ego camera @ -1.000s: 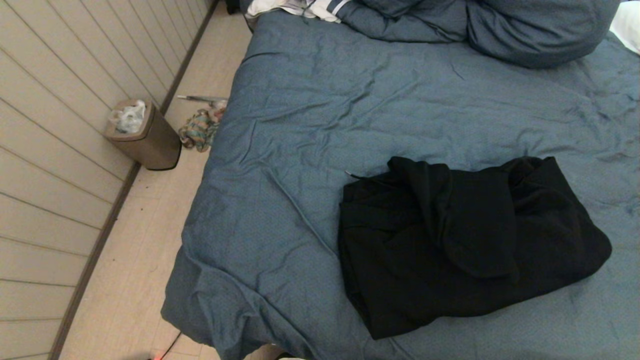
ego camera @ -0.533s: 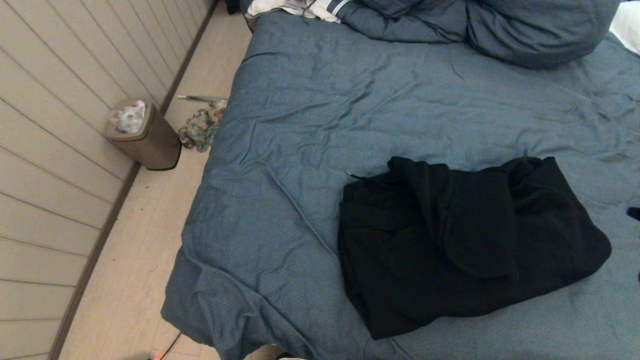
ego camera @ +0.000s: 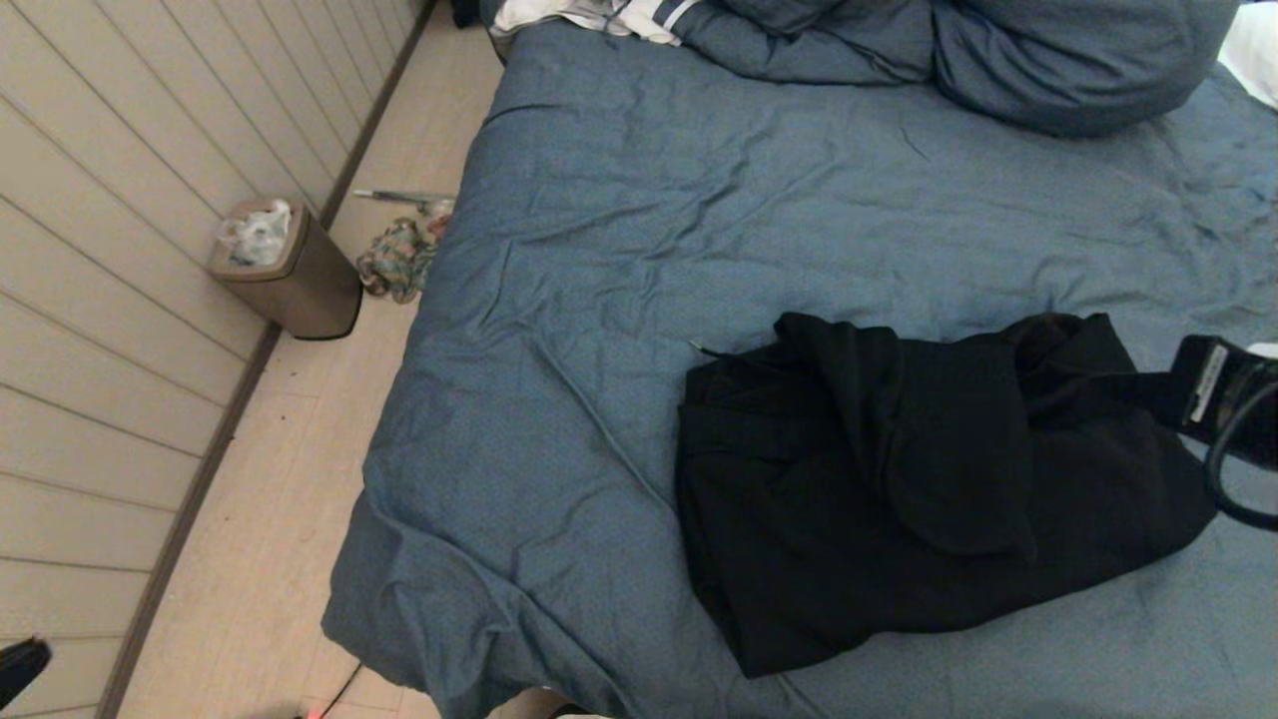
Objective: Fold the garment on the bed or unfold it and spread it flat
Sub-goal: Unfold the black sweatshirt
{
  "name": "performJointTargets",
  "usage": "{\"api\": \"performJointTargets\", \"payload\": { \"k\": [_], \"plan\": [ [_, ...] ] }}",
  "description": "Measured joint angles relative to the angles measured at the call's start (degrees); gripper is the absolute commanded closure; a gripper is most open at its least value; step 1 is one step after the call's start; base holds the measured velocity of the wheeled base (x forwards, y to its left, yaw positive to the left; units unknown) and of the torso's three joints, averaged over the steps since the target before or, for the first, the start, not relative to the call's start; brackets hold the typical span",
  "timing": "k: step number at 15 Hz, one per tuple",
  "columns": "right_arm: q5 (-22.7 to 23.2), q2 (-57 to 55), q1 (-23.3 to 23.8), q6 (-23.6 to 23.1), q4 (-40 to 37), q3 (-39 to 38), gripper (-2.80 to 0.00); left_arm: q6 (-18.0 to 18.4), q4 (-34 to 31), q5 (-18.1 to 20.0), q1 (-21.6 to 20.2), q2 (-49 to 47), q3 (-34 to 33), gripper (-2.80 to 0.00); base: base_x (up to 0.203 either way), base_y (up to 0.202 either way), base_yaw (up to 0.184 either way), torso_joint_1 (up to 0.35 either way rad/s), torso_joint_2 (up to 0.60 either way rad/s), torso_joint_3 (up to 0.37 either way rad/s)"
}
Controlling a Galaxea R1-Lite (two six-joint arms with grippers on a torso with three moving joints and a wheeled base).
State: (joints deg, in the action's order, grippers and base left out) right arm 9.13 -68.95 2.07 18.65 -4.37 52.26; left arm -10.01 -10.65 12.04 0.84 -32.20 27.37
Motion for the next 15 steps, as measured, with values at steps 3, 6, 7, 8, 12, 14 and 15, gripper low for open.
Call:
{"api": "performJointTargets", "payload": {
  "k": [3,6,7,8,12,14,15],
  "plan": [
    [4.57,-1.82,0.41,0.97,0.30,0.52,0.00,-8.48,0.07,11.63,5.05,-21.34,10.11,-2.80,0.000,0.000,0.000,0.000,0.00,0.000],
    [5.91,-3.13,2.40,1.18,0.58,0.34,0.00,-16.76,4.23,14.99,20.36,-39.09,18.92,-2.80,0.000,0.000,0.000,0.000,0.00,0.000],
    [5.91,-3.49,3.19,1.27,0.96,0.11,0.00,-19.17,7.61,13.45,25.73,-44.44,20.84,-2.80,0.000,0.000,0.000,0.000,0.00,0.000],
    [6.00,-3.73,4.11,1.29,1.43,-0.12,0.00,-20.94,11.45,11.39,30.38,-49.37,22.42,-2.80,0.000,0.000,0.000,0.000,0.00,0.000],
    [8.33,-4.56,6.76,1.27,2.16,-1.65,0.00,-23.86,22.31,4.70,43.66,-67.49,31.10,-2.80,0.000,0.000,0.000,0.000,0.00,0.000],
    [9.45,-4.67,7.21,1.21,2.63,-3.16,0.00,-24.03,23.69,0.59,47.88,-74.72,35.66,-2.80,0.000,0.000,0.000,0.000,0.00,0.000],
    [9.56,-4.72,7.45,1.26,4.05,-3.95,0.00,-23.87,24.16,-2.64,49.67,-78.14,38.02,-2.80,0.000,0.000,0.000,0.000,0.00,0.000]
  ]
}}
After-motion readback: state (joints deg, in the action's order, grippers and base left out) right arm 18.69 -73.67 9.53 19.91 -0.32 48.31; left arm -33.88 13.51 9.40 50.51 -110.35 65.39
